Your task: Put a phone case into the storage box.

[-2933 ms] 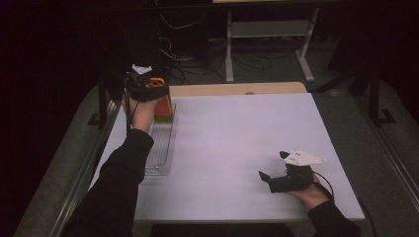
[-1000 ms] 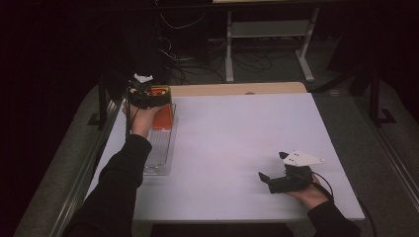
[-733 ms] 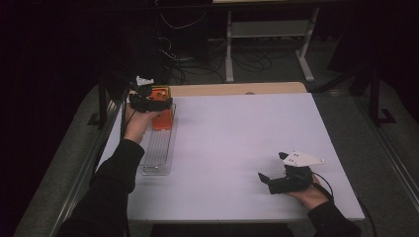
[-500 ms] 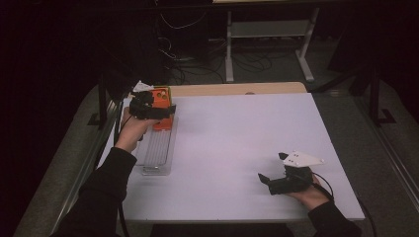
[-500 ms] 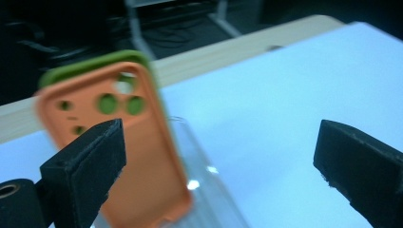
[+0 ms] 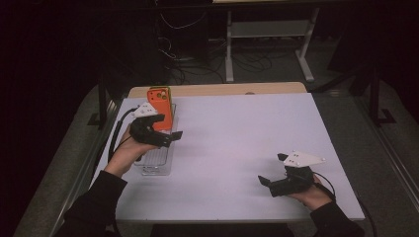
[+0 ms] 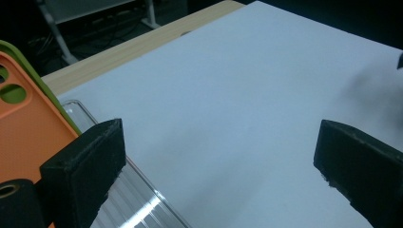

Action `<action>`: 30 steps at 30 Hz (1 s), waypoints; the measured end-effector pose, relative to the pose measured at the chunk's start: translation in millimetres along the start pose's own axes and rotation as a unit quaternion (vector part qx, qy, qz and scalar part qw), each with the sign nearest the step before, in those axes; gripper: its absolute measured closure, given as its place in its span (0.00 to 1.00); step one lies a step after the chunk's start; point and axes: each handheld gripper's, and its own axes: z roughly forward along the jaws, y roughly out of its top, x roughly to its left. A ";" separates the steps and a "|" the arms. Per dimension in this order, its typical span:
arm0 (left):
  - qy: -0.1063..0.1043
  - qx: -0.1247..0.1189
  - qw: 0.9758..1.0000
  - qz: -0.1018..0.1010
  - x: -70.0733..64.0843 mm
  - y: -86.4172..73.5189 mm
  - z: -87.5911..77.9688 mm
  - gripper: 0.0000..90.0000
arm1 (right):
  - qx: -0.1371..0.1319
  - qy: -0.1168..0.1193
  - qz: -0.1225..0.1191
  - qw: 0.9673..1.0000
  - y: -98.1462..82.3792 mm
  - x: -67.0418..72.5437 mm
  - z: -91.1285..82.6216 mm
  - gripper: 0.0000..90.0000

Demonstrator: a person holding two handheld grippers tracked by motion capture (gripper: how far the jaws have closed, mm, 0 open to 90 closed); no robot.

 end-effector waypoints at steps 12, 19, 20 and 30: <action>-0.034 0.002 0.999 0.008 -16.7 -33.2 -7.6 0.03 | -0.022 0.006 0.000 1.000 11.1 -3.4 -7.0 0.00; -0.039 0.001 0.999 0.008 -22.1 -48.3 -12.6 0.04 | -0.027 0.005 -0.001 1.000 13.7 -5.5 -8.5 0.00; -0.040 0.002 0.999 0.009 -22.4 -50.5 -12.9 0.04 | -0.027 0.005 -0.002 1.000 13.9 -5.6 -8.5 0.00; -0.043 -0.009 0.999 0.011 -28.3 -67.0 -18.1 0.03 | -0.026 0.008 -0.001 1.000 14.4 -4.3 -9.0 0.00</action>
